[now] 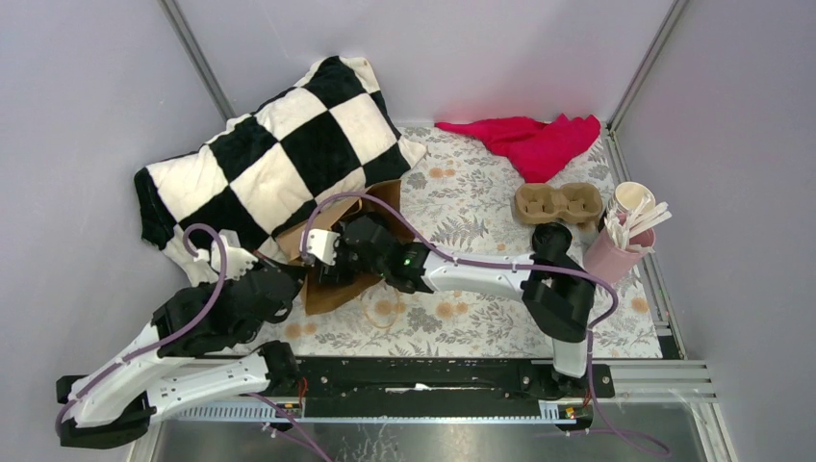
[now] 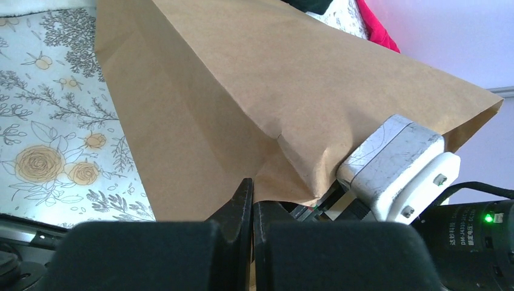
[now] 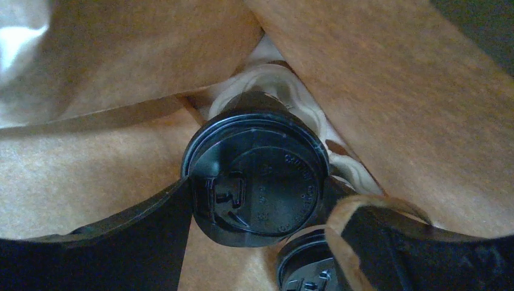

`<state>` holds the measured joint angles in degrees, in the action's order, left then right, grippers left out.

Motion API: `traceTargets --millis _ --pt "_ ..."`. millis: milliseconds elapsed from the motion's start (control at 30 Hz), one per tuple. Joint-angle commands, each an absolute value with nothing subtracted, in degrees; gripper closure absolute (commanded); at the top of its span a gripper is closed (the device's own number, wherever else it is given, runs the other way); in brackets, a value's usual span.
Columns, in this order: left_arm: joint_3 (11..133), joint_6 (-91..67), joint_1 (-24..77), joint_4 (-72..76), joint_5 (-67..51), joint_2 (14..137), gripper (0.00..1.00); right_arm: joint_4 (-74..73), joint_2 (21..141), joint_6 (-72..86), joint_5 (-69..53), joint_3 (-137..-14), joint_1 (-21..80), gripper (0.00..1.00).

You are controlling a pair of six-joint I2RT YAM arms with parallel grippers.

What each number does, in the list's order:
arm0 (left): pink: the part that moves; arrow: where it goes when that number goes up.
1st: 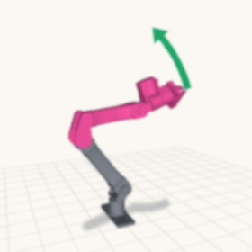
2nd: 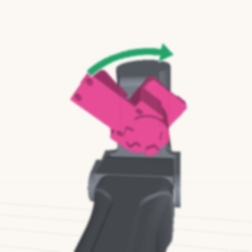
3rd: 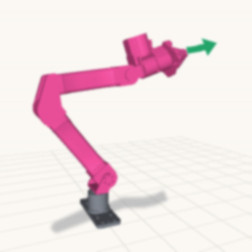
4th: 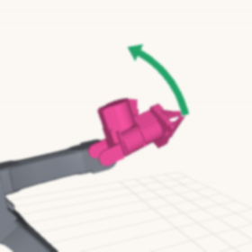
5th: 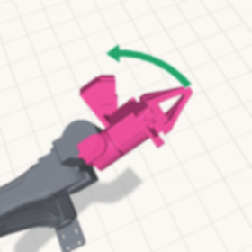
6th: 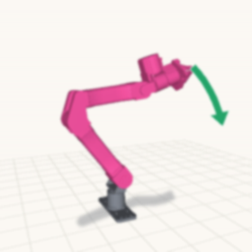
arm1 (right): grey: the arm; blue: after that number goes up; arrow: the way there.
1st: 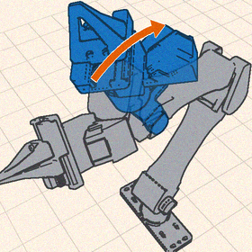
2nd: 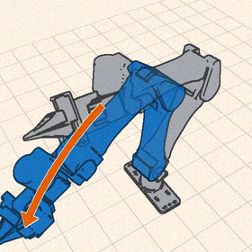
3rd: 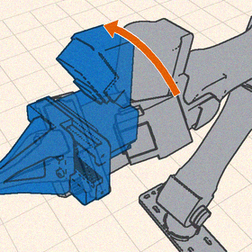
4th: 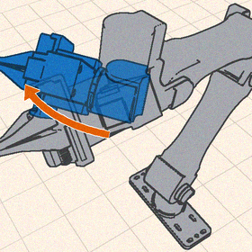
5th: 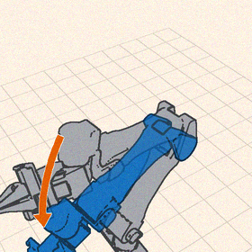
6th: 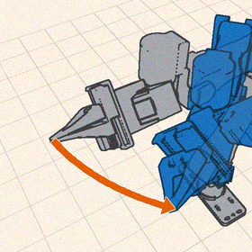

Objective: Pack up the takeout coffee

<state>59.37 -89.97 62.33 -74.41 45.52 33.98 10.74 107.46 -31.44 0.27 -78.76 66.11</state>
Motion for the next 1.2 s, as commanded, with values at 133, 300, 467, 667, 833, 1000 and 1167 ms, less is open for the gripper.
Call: traceTargets --millis 133,300,467,667,833,1000,1167 --pt "58.79 -94.38 62.41 -78.97 43.76 31.15 1.0 10.0 112.64 -30.89 10.09 -83.61 66.97 0.22" --pt "59.32 -94.69 62.4 -79.83 44.38 30.87 1.0 10.34 114.19 -30.69 13.09 -84.22 67.39 0.22" --pt "60.1 -94.83 62.43 -80.9 44.72 30.5 1.0 8.0 115.85 -30.3 14.27 -85.48 67.65 0.22" --pt "61.1 -94.95 62.4 -81.57 45.0 30.41 1.0 5.57 116.42 -30.31 10.96 -86.4 67.76 0.22" --pt "61.57 -94.71 62.41 -81.54 45.25 30.57 1.0 3.06 117.57 -30.04 13.17 -87.62 67.94 0.21" --pt "61.74 -94.03 62.42 -80.63 45.02 31.01 1.0 2.62 119.04 -29.46 17.4 -89.01 67.94 0.2" --pt "62.58 -92.86 62.44 -80.36 44.82 31.96 1.0 1.92 119.87 -29.01 20.56 -89.28 68.2 0.2"
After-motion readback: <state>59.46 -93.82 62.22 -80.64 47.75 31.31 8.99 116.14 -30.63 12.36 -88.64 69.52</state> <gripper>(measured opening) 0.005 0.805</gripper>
